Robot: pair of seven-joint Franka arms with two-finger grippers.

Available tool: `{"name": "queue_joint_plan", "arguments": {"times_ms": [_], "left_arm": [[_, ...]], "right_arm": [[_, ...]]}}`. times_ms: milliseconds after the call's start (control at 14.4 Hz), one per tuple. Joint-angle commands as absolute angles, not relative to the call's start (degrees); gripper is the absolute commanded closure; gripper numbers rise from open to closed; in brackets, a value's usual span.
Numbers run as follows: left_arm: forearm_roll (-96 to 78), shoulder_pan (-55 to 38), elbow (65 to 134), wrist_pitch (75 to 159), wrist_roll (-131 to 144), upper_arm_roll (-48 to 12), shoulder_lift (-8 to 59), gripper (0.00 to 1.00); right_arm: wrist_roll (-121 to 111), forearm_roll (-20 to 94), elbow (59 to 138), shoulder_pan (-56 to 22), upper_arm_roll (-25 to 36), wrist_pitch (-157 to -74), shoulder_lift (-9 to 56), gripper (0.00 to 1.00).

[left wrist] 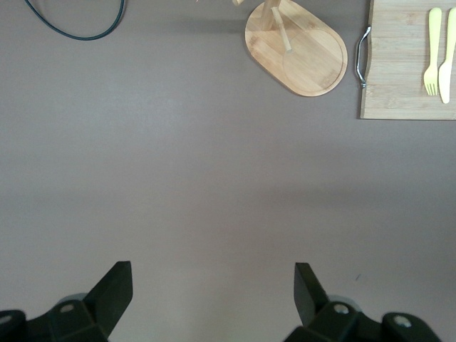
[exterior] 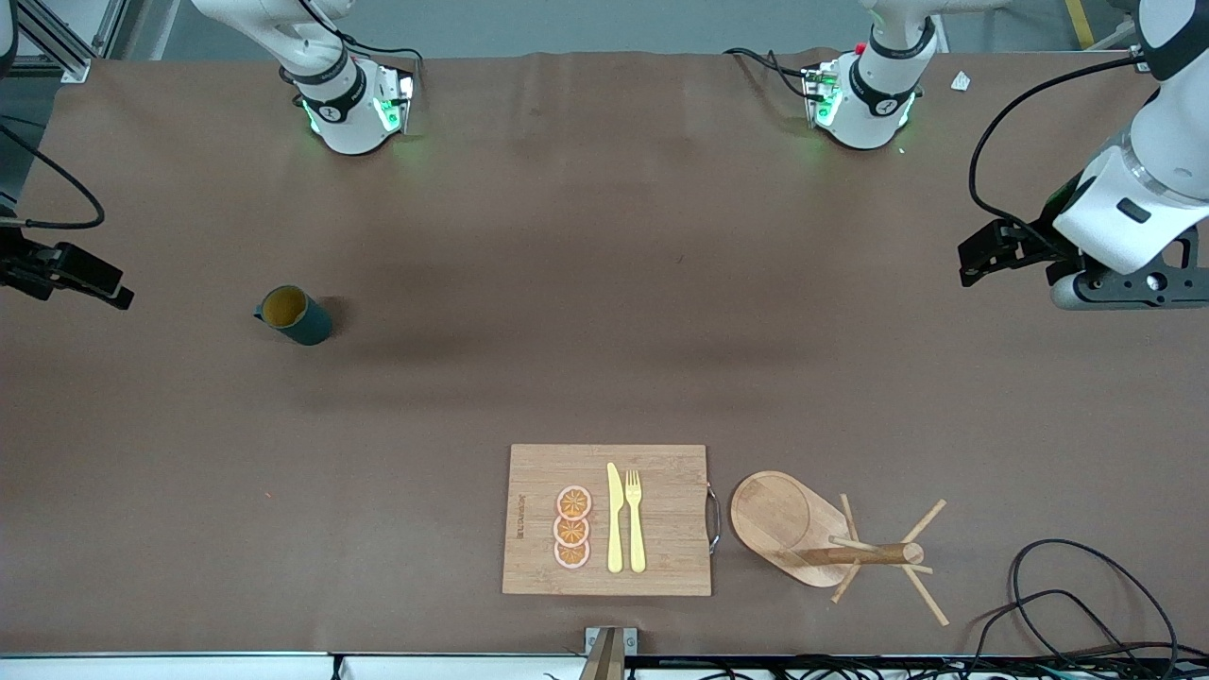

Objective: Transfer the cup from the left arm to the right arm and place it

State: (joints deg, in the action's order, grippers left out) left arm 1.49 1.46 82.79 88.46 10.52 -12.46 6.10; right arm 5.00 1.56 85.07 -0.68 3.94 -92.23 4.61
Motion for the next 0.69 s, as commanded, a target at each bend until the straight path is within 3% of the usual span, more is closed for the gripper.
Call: {"name": "queue_joint_plan", "arguments": {"times_ms": [0, 208, 623], "left_arm": [[2.2, 1.8, 83.3, 87.3, 10.2, -12.6, 4.4, 0.00], [2.2, 1.8, 83.2, 86.8, 10.0, -12.5, 4.3, 0.00], [2.4, 3.1, 84.6, 85.9, 5.8, -12.1, 2.8, 0.00]], "right_arm": [[5.1, 0.2, 90.8, -1.3, 3.8, -94.5, 0.2, 0.00], [4.1, -0.8, 98.9, -2.1, 3.8, -100.1, -4.9, 0.00], [3.4, -0.9, 99.0, -2.2, 3.8, -100.1, -5.2, 0.00]]}}
